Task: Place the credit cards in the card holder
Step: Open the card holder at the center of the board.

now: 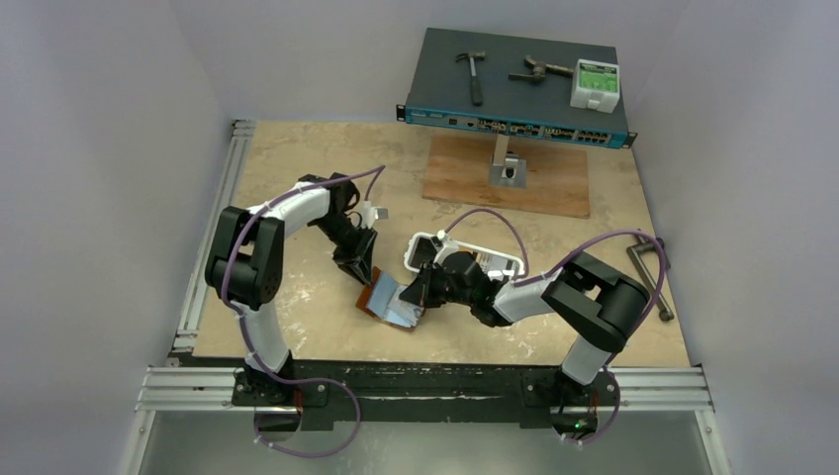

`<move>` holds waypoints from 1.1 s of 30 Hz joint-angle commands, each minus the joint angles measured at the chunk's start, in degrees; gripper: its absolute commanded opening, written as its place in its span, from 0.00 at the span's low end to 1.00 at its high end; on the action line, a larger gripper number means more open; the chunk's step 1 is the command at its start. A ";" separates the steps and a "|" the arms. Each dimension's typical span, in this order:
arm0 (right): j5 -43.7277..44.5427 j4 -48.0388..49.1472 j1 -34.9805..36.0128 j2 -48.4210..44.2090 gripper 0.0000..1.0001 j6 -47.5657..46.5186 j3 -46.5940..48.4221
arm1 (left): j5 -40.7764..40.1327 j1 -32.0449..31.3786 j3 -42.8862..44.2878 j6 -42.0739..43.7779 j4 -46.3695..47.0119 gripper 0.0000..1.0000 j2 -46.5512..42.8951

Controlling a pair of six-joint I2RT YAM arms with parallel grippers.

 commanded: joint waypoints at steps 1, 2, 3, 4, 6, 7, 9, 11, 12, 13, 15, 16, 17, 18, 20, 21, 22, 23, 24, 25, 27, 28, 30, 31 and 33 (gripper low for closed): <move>1.34 1.27 0.20 -0.01 0.00 0.41 -1.07 | -1.75 -0.08 -0.52 0.62 1.57 0.19 -0.03; 1.17 1.44 0.22 0.15 0.00 0.47 -0.87 | -2.02 -0.08 -0.52 0.56 1.36 0.21 -0.03; 1.07 1.59 0.22 0.21 0.00 0.42 -0.63 | -2.15 -0.08 -0.46 0.42 1.13 0.23 0.03; 0.93 1.62 0.22 0.22 0.00 0.46 -0.39 | -2.19 -0.01 -0.18 0.30 0.63 0.23 0.10; 0.66 1.72 0.20 -0.03 0.00 0.41 -0.17 | -1.37 0.01 0.25 0.43 -0.48 0.25 -0.05; 0.61 1.88 0.25 -0.33 0.00 0.43 -0.04 | -0.72 0.09 0.31 0.58 -0.79 0.25 -0.22; 0.35 2.03 0.29 -1.21 0.00 0.43 0.23 | 1.10 0.22 0.17 1.07 -1.45 0.26 -0.62; 0.56 1.74 0.30 -2.34 0.00 0.27 0.74 | 2.75 0.83 0.09 1.47 -1.68 0.27 -1.01; 0.60 1.54 0.31 -2.79 0.00 0.12 1.07 | 3.76 1.32 0.09 1.71 -1.67 0.27 -1.27; 0.42 1.45 0.35 -2.97 0.00 -0.05 1.36 | 4.56 1.81 0.09 1.77 -1.47 0.27 -1.51; 0.03 1.51 0.54 -2.97 0.00 -0.20 1.80 | 6.08 2.91 0.05 1.94 -1.12 0.27 -1.98; -0.13 1.63 0.71 -2.81 0.00 -0.24 2.05 | 6.46 3.25 0.01 2.07 -1.01 0.27 -2.23; -0.25 1.65 0.92 -2.63 0.00 -0.32 2.39 | 7.20 3.52 -0.07 2.35 -0.99 0.28 -2.35; -0.27 1.64 1.11 -2.36 0.00 -0.45 2.70 | 8.02 3.74 -0.15 2.65 -1.00 0.28 -2.36; -0.46 1.79 1.26 -1.74 0.00 -0.55 3.37 | 8.37 3.87 -0.44 2.85 -1.02 0.36 -1.74; -0.64 2.06 1.27 -1.22 0.00 -0.54 3.67 | 8.26 3.88 -0.75 2.83 -0.74 0.38 -1.35; -0.82 2.29 1.26 -0.80 0.00 -0.48 4.04 | 8.53 3.88 -1.12 3.18 -0.41 0.39 -1.07; -1.07 2.72 1.24 -0.35 0.00 -0.40 4.28 | 9.77 3.88 -1.38 4.17 -0.45 0.39 -0.70; -1.26 3.08 1.25 0.08 0.00 -0.32 4.51 | 11.12 3.88 -1.54 5.11 -0.84 0.38 -0.46; -1.51 3.35 1.21 0.52 0.00 -0.34 4.85 | 11.71 3.88 -1.88 5.45 -0.69 0.38 -0.37; -1.74 3.67 1.27 0.88 0.00 -0.52 5.57 | 12.22 3.88 -1.83 5.69 -0.75 0.39 -0.13; -1.81 3.66 1.20 1.03 0.00 -0.60 6.10 | 12.27 3.88 -1.66 5.96 -1.02 0.39 -0.01; -2.08 3.45 1.27 1.75 0.00 -0.81 6.88 | 12.01 3.88 -1.73 6.06 -0.80 0.39 -0.47; -2.30 3.57 1.21 2.18 0.00 -0.75 7.10 | 12.06 3.88 -1.92 6.15 -0.58 0.39 -0.76; -2.38 4.02 1.21 3.27 0.00 -0.37 7.10 | 12.13 3.88 -2.31 6.36 -0.33 0.40 -0.77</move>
